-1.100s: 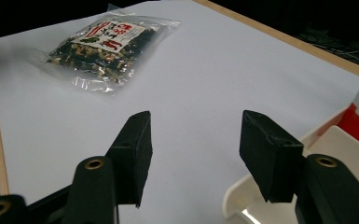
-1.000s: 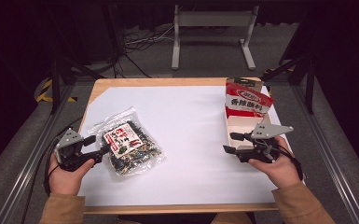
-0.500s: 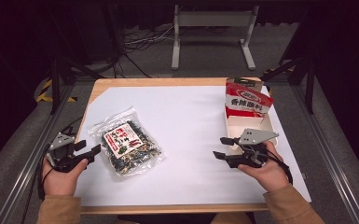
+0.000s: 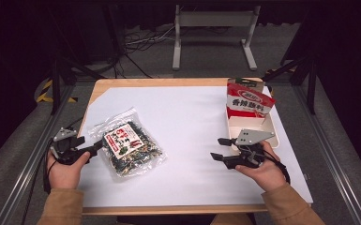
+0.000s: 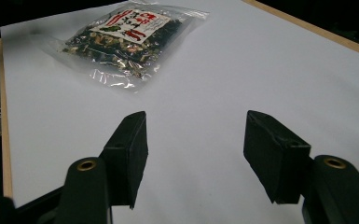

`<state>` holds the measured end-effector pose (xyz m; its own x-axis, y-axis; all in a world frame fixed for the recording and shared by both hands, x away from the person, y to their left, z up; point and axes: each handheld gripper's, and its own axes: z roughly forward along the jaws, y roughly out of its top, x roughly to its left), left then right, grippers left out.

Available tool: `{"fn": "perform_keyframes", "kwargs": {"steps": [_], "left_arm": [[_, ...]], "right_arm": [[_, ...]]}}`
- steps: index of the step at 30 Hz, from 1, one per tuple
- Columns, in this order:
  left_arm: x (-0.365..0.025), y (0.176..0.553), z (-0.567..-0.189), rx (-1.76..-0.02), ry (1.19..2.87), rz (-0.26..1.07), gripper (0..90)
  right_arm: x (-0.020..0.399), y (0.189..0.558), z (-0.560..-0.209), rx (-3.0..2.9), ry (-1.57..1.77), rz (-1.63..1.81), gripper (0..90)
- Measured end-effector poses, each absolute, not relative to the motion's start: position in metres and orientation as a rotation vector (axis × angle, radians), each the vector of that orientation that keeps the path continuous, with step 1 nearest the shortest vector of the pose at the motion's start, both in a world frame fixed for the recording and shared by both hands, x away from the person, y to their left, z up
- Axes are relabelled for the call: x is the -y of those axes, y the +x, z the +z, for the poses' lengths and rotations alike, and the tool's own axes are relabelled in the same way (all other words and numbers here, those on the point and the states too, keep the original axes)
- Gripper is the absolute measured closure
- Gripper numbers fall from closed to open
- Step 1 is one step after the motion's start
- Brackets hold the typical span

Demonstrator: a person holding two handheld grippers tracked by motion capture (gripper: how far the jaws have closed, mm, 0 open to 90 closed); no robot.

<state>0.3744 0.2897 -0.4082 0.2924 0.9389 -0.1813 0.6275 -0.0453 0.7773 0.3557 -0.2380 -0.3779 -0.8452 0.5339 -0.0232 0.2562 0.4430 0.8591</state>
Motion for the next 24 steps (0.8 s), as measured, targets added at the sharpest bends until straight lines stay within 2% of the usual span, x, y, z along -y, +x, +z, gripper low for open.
{"fn": "perform_keyframes", "kwargs": {"steps": [11,17,24], "left_arm": [[-0.292,0.4,-0.428,-1.511,1.77,0.448,21.4],[-0.292,0.407,-0.439,-1.551,1.777,0.407,22.4],[-0.29,0.411,-0.446,-1.579,1.795,0.375,19.3]], "right_arm": [[0.236,0.355,-0.382,-2.421,0.676,1.351,38.7],[0.235,0.355,-0.383,-2.423,0.678,1.346,38.2],[0.234,0.354,-0.384,-2.426,0.678,1.344,37.4]]}}
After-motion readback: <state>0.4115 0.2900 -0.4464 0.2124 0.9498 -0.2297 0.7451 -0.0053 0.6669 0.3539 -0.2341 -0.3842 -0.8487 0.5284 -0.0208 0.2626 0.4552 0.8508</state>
